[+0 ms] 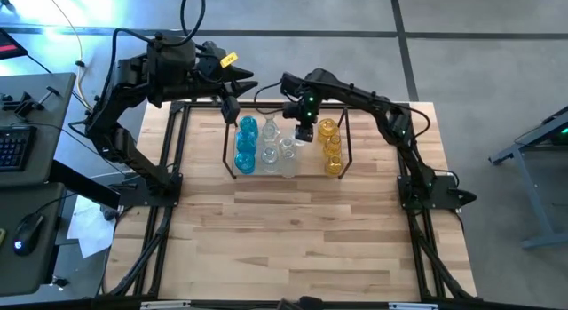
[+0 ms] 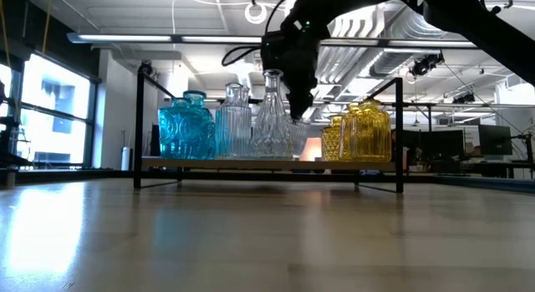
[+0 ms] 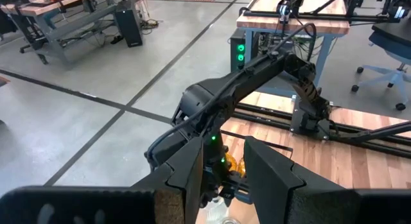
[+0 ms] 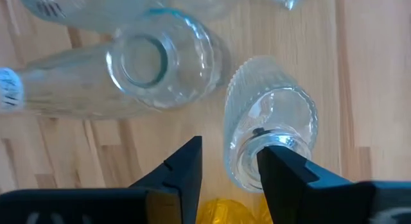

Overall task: Sort vases onto shelf
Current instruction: Put the transparent vase on the shelf aligned with the other transparent vases

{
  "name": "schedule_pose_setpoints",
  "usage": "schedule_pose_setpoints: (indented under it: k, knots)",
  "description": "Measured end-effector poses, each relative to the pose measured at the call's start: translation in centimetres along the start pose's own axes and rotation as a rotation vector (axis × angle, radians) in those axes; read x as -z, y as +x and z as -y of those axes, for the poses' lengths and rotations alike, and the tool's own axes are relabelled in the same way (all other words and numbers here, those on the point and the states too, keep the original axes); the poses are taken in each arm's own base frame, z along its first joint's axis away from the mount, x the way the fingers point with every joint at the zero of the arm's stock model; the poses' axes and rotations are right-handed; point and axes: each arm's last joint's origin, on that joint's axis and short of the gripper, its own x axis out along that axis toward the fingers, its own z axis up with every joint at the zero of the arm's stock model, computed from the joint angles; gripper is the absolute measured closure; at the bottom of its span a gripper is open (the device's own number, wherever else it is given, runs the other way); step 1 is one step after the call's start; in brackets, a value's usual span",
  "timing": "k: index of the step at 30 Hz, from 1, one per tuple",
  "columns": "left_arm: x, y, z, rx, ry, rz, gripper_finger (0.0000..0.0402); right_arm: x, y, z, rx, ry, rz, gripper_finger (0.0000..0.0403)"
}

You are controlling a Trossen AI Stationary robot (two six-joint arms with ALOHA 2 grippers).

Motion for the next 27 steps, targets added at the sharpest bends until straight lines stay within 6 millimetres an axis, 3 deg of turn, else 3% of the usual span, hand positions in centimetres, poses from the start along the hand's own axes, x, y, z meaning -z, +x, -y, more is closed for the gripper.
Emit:
schedule_pose_setpoints:
  k: [17, 20, 27]
  knots:
    - [0.0, 0.0, 0.1, 0.035, -0.010, 0.000, 0.0300, 0.2, 0.9, -0.7, 0.158, -0.023, -0.107, 0.0277]
    - [0.0, 0.0, 0.1, 0.035, -0.010, 0.000, 0.0300, 0.3, 0.9, -1.0, 0.084, -0.031, -0.106, 0.0277]
    - [0.0, 0.0, 0.2, 0.057, -0.010, 0.000, 0.0300, 0.0, 1.0, -0.9, 0.090, -0.012, -0.072, 0.0277]
